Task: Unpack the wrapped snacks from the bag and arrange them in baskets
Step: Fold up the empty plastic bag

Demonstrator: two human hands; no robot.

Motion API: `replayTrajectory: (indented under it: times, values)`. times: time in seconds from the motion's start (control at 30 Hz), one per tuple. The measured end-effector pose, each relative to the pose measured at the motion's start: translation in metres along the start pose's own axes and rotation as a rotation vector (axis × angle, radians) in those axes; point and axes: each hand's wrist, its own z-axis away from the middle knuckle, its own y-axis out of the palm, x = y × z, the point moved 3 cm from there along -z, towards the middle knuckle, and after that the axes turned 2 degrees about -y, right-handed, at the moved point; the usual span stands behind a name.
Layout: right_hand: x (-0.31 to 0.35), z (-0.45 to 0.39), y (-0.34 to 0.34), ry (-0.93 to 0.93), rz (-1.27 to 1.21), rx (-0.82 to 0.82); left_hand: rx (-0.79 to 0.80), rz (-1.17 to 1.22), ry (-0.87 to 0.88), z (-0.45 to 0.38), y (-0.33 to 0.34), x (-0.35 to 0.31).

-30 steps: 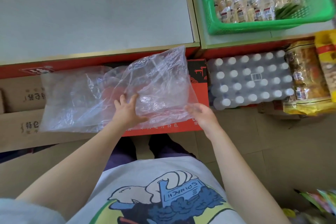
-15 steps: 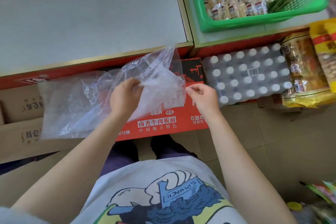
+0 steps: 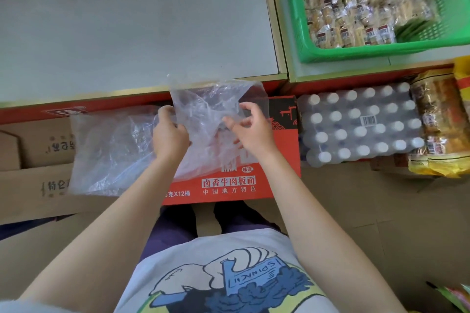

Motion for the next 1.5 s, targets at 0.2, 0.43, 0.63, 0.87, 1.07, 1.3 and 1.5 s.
replayTrajectory:
  times: [0.2, 0.43, 0.63, 0.87, 1.07, 1.3, 1.5]
  values:
    - [0.012, -0.013, 0.020, -0.020, -0.066, 0.334, 0.271, -0.312, 0.524, 0.024, 0.000, -0.016]
    - [-0.013, -0.019, -0.042, 0.015, 0.063, -0.202, 0.133, -0.455, 0.287, -0.002, 0.022, -0.026]
    - [-0.044, -0.020, -0.036, 0.212, 0.267, 0.020, 0.106, -0.299, 0.094, -0.023, 0.030, -0.013]
    - [-0.090, 0.009, -0.072, 0.407, 0.485, 0.029, 0.248, -0.330, -0.081, -0.019, 0.030, 0.013]
    - [-0.069, 0.013, -0.061, 0.173, 0.863, -0.012, 0.323, -0.419, -0.026, -0.009, 0.034, 0.019]
    - [-0.023, 0.005, 0.013, -0.157, 0.444, 0.129, 0.397, -0.424, 0.058, 0.004, 0.025, 0.017]
    - [-0.035, 0.008, 0.010, -0.063, 0.614, -0.020, 0.481, -0.170, 0.005, 0.015, 0.017, 0.034]
